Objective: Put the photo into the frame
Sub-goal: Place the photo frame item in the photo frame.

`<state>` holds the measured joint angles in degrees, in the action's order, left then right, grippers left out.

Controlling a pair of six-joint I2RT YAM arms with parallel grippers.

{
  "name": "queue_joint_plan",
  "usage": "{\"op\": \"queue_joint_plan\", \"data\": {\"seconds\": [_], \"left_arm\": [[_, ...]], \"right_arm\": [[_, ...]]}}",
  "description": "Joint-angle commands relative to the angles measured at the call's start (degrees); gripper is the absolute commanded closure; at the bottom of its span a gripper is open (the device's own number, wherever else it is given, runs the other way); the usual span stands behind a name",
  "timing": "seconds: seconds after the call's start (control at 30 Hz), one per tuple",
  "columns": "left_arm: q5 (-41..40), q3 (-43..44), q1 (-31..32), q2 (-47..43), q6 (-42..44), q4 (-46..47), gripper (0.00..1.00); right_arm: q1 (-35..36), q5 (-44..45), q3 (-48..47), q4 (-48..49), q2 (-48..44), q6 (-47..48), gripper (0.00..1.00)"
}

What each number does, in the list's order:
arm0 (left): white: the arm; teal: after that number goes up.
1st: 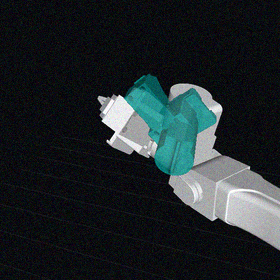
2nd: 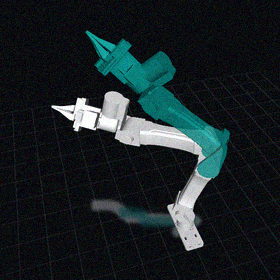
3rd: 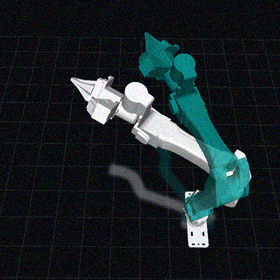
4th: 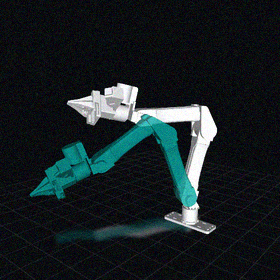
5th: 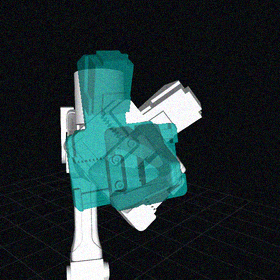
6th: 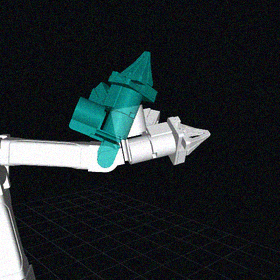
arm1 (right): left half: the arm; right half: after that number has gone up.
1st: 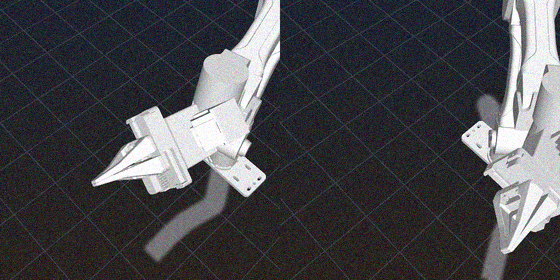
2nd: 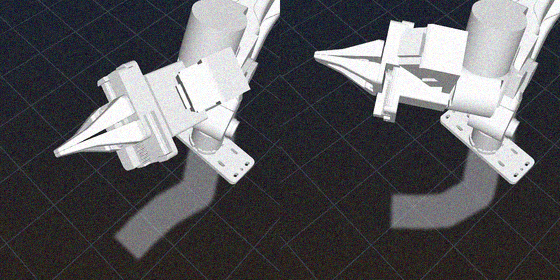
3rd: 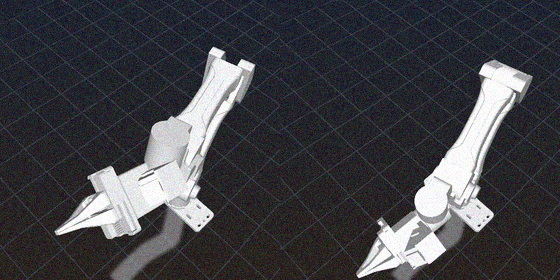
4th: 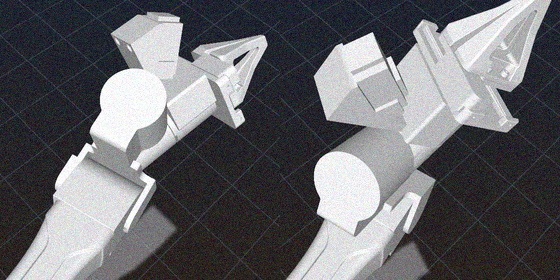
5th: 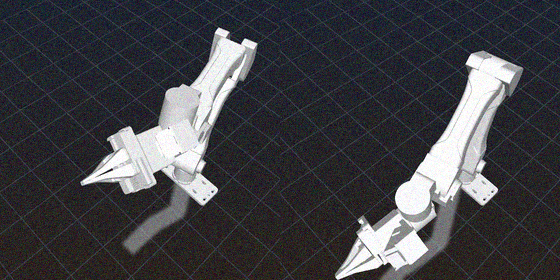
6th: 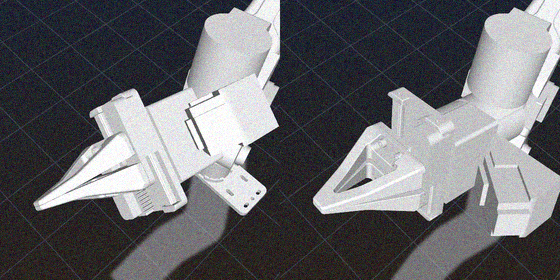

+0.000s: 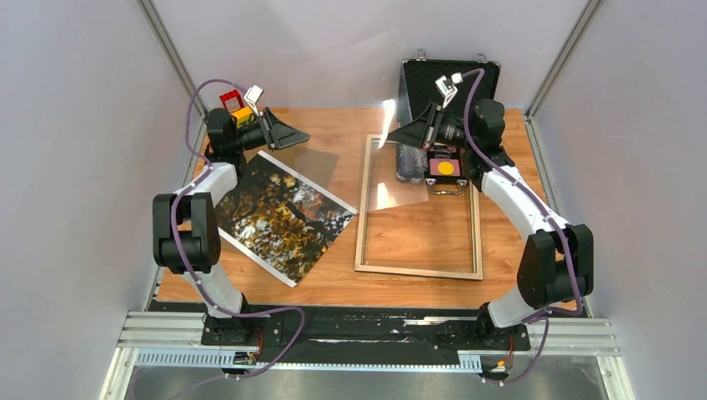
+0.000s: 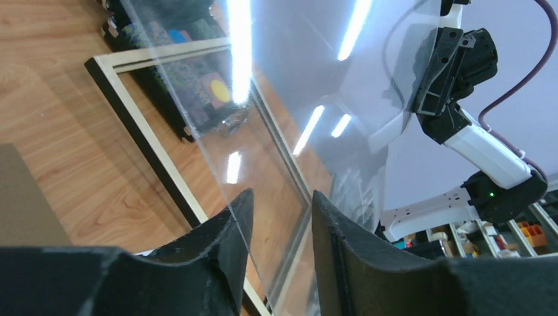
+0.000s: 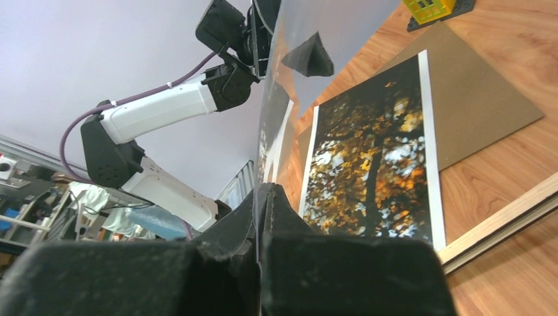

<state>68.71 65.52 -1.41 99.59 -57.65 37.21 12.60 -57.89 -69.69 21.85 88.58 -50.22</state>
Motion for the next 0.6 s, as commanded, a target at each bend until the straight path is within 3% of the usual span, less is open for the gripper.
{"op": "queue_joint_plan", "data": {"seconds": [0.0,0.13,0.23,0.3,0.4,0.57], "left_arm": [[1.2,1.0,1.6,0.5,-3.9,6.5,0.58],[0.8,1.8,3.4,0.4,-4.2,6.3,0.76],[0.3,2.5,4.1,0.0,-3.5,4.4,0.94],[-0.1,3.0,4.8,-0.5,-1.7,1.3,1.00],[-0.7,4.1,5.9,-1.6,5.6,-6.6,1.00],[-2.4,7.4,7.7,-3.5,20.1,-24.1,1.00]], "right_arm": [[-0.1,2.3,0.7,0.5,-2.8,4.7,0.99],[-0.3,3.6,2.1,-0.4,-3.6,6.1,0.91],[-0.7,4.3,2.7,-1.5,-4.2,7.2,0.78],[-1.1,4.6,2.8,-2.6,-4.7,8.3,0.70],[-1.5,6.0,2.7,-5.3,-5.6,10.6,0.62],[-1.8,7.7,2.9,-9.0,-7.0,14.2,0.61]]}}
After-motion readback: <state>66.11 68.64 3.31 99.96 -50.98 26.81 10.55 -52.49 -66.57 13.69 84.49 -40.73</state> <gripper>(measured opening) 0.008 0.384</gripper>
